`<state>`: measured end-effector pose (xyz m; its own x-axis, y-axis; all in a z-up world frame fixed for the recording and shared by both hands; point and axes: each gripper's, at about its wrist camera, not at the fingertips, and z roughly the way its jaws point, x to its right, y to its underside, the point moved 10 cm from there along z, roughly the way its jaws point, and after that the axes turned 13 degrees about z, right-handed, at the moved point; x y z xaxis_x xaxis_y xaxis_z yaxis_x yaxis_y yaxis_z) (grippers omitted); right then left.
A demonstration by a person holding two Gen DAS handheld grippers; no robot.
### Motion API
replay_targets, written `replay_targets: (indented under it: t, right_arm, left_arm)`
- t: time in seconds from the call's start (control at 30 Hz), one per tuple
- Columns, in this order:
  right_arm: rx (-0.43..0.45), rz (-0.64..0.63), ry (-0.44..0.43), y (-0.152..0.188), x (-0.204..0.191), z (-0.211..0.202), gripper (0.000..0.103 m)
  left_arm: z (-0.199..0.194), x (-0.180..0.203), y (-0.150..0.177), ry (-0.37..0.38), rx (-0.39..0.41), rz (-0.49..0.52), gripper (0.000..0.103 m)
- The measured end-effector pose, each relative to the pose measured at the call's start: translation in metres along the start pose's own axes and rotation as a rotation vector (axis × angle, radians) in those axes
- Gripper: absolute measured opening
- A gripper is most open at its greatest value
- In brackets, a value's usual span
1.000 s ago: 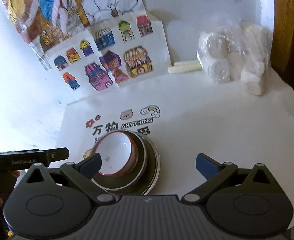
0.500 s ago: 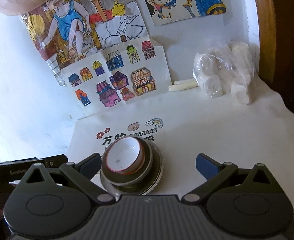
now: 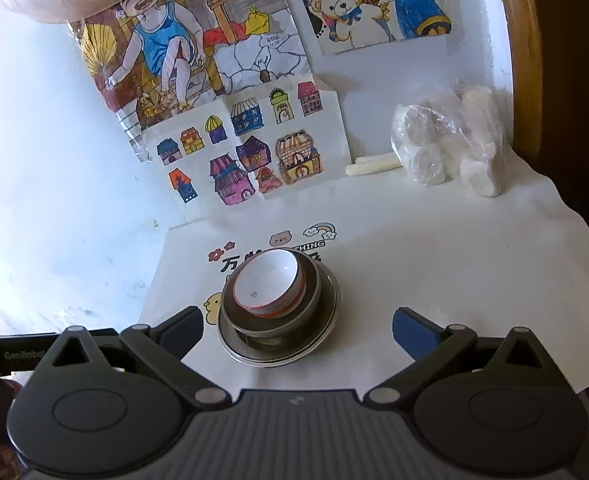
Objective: Organize plates and bowls
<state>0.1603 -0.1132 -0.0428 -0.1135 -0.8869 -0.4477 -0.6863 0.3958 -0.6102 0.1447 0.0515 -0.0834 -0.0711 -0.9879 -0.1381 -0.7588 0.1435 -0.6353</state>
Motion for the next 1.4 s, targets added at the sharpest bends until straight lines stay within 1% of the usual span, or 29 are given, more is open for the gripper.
replay_targets:
  t: [0.07, 0.17, 0.23, 0.33, 0.4, 0.53, 0.73, 0.83, 0.9, 0.97, 1.13, 1.23, 1.4]
  right_arm:
    - [-0.004, -0.009, 0.006, 0.002, -0.003, 0.001, 0.103]
    - [0.003, -0.028, 0.018, 0.005, -0.007, 0.002, 0.103]
    - [0.009, -0.032, 0.023, 0.007, -0.011, 0.002, 0.103]
    - [0.024, -0.042, 0.033, 0.01, -0.02, 0.001, 0.103]
    - [0.033, -0.041, 0.038, 0.013, -0.027, 0.001, 0.103]
    - [0.064, -0.019, 0.055, 0.023, -0.043, -0.003, 0.103]
    - [0.133, 0.013, 0.113, 0.039, -0.061, -0.011, 0.103]
    - [0.165, 0.005, 0.131, 0.051, -0.07, -0.015, 0.103]
    - [0.184, -0.01, 0.148, 0.058, -0.074, -0.018, 0.103]
    - [0.196, -0.021, 0.165, 0.067, -0.078, -0.021, 0.103]
    - [0.2, -0.017, 0.204, 0.084, -0.082, -0.028, 0.103]
    - [0.2, -0.017, 0.223, 0.092, -0.083, -0.032, 0.103]
    - [0.198, -0.018, 0.25, 0.102, -0.081, -0.039, 0.103]
  left_arm:
    - [-0.002, -0.003, 0.001, -0.004, 0.001, 0.005, 0.102]
    - [0.002, -0.009, 0.007, -0.001, -0.023, 0.004, 0.102]
    - [0.003, -0.015, 0.009, -0.018, -0.028, 0.009, 0.102]
    - [0.005, -0.025, 0.01, -0.073, -0.016, 0.068, 0.102]
    - [0.006, -0.03, 0.009, -0.079, -0.002, 0.097, 0.102]
    - [0.004, -0.041, 0.007, -0.02, 0.042, 0.125, 0.102]
    - [-0.003, -0.058, 0.011, 0.07, 0.098, 0.167, 0.102]
    - [-0.009, -0.066, 0.01, 0.112, 0.169, 0.178, 0.102]
    - [-0.015, -0.068, 0.009, 0.135, 0.233, 0.195, 0.102]
    - [-0.016, -0.068, 0.01, 0.15, 0.254, 0.214, 0.102]
    - [-0.019, -0.067, 0.02, 0.213, 0.251, 0.231, 0.102]
    - [-0.018, -0.069, 0.027, 0.242, 0.24, 0.22, 0.102]
    - [-0.014, -0.072, 0.037, 0.254, 0.217, 0.216, 0.102]
